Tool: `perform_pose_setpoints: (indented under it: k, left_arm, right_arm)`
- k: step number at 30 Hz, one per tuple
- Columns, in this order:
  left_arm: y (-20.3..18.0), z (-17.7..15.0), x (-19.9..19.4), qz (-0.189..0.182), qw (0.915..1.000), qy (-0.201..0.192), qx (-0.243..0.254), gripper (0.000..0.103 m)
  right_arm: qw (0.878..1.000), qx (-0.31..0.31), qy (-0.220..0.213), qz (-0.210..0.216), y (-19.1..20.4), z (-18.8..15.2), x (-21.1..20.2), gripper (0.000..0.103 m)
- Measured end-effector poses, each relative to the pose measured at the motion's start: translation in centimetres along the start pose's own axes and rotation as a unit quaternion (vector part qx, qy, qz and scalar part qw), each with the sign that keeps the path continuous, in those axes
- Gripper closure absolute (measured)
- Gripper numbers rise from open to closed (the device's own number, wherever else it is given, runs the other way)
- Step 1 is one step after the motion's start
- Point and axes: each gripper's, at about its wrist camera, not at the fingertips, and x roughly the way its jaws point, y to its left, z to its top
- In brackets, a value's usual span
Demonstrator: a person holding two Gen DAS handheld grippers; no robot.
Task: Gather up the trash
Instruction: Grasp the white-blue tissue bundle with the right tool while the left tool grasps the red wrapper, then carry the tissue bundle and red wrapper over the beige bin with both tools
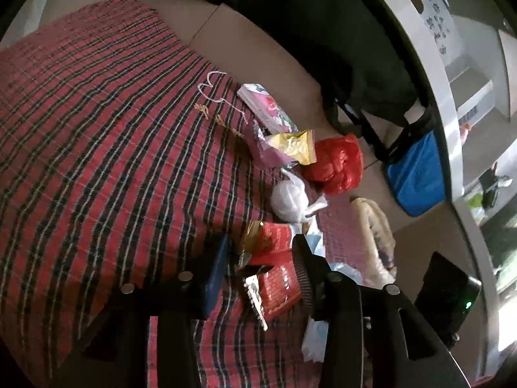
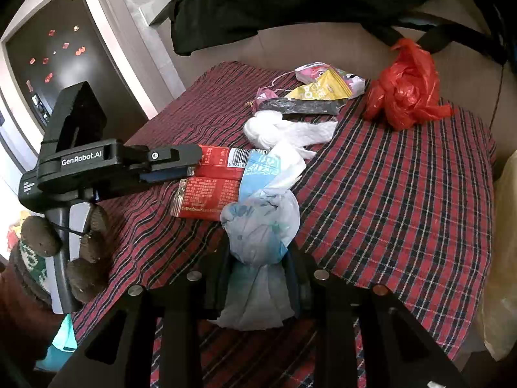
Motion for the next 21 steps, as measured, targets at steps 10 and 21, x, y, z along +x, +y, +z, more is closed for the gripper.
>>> perform_pose_setpoints:
  k: [10,21]
  left_arm:
    - [-2.5,0.4,1.4,0.040,0.9989,0.013,0.019,0.077]
    - [-11.5,-2.9,-2.2,0.136,0.9709,-0.108,0.165,0.079]
  right_arm:
    - [1.000,0.014,-0.002,0.012,-0.5,-0.1,-0.5,0.076]
    - [0.997,0.027,-0.070,-0.035,-2.3,-0.2,-6.1,0.076]
